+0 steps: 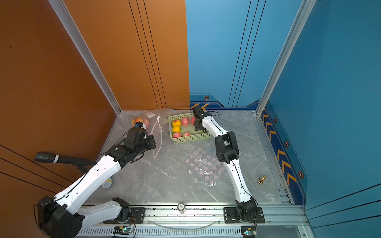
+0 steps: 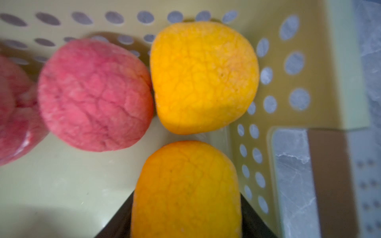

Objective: Place the peach in a zip-top bag and seal the zipper
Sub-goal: Pick up the peach from the basket.

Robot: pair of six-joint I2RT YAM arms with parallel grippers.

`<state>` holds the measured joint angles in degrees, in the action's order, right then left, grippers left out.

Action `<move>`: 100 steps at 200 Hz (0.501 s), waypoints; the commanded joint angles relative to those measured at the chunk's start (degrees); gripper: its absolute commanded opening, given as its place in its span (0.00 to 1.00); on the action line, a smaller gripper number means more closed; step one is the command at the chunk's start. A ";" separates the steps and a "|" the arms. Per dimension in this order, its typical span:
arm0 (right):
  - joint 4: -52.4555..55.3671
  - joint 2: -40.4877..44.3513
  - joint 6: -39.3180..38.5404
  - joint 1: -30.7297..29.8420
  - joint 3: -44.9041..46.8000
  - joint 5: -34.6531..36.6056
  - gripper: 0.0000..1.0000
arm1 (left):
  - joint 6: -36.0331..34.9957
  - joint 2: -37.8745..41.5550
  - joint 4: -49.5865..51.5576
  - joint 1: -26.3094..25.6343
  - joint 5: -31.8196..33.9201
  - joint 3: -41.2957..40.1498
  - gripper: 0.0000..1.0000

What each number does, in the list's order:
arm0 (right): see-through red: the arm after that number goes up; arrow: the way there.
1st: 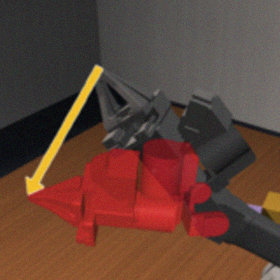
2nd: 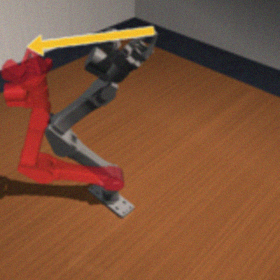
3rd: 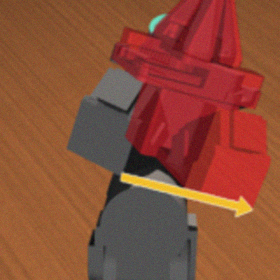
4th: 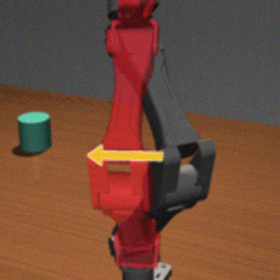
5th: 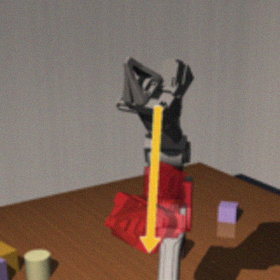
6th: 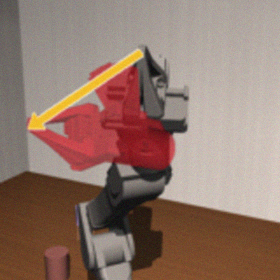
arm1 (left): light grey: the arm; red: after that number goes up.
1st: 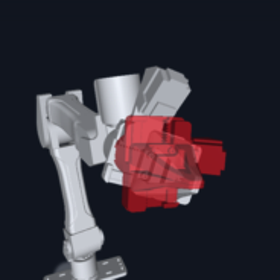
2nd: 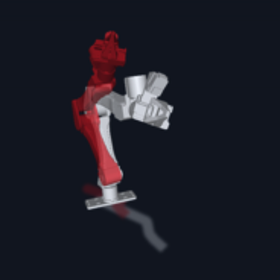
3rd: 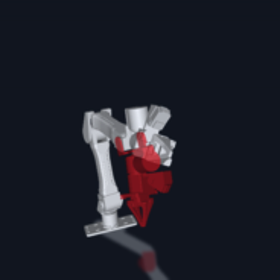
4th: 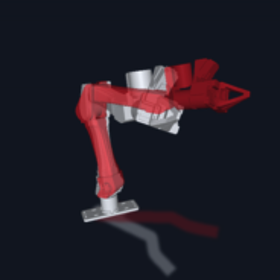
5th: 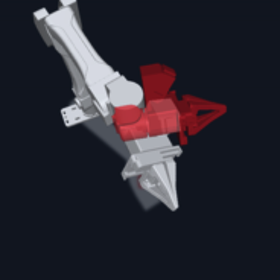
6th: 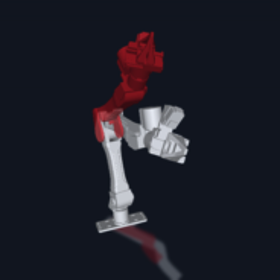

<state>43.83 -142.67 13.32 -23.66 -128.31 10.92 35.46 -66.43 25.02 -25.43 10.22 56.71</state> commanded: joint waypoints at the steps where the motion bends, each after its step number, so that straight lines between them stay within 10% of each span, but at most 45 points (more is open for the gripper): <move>1: -2.19 9.65 0.47 -1.48 4.57 -2.89 0.40 | -0.81 0.78 0.27 0.71 -1.03 1.29 0.00; 100: -19.26 44.39 4.82 -12.35 32.44 -18.49 0.40 | -6.48 -2.39 8.15 1.61 -4.54 12.42 0.00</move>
<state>29.06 -102.35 16.32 -33.23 -99.07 -3.11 31.03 -67.02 30.26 -24.25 8.38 67.07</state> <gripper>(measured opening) 0.584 0.050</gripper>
